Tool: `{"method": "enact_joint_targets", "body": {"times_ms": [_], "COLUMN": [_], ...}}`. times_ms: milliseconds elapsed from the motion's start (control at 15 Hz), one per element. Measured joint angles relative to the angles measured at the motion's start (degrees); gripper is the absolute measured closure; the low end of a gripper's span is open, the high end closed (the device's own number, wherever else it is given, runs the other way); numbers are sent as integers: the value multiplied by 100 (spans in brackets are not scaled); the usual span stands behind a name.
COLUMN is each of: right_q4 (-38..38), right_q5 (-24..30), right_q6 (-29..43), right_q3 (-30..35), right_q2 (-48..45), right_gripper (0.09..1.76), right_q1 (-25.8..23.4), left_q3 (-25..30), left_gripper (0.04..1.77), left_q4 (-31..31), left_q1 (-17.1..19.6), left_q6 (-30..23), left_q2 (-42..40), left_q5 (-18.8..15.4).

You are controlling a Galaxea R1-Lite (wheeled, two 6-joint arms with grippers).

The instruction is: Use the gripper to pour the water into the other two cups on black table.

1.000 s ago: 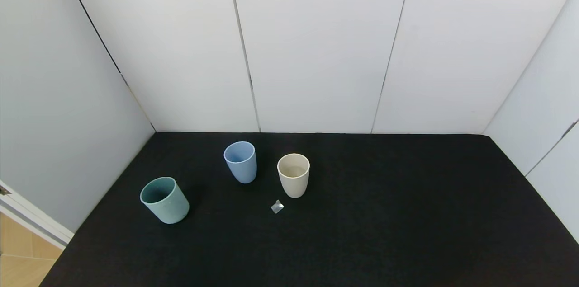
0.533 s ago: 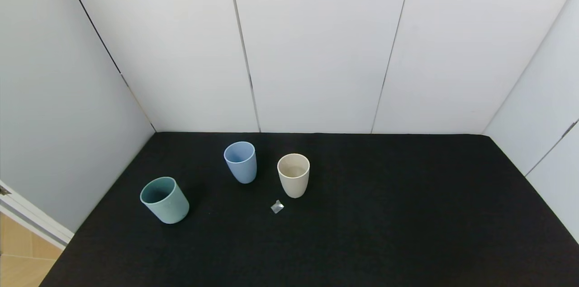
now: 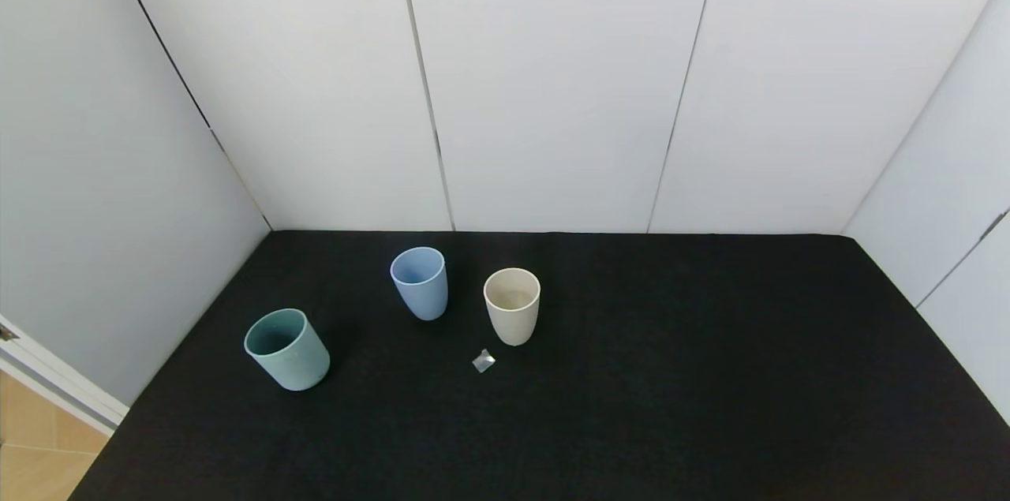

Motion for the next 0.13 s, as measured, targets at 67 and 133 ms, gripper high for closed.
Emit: {"method": "enact_joint_targets", "body": {"times_ms": [67,133], "right_q4": [0,0], "right_q5": [0,1], "right_q6": [-2,0], "right_q3": [0,0], "right_q2": [0,0], "right_gripper": [14,14], "right_q1": [0,0], "left_q3": [5,5], "left_gripper": [9,9], "left_q4": [5,0], "left_q1": [0,0], "left_q6": [-94,-212], "left_q2": [0,0], "left_q5": [38,51]}}
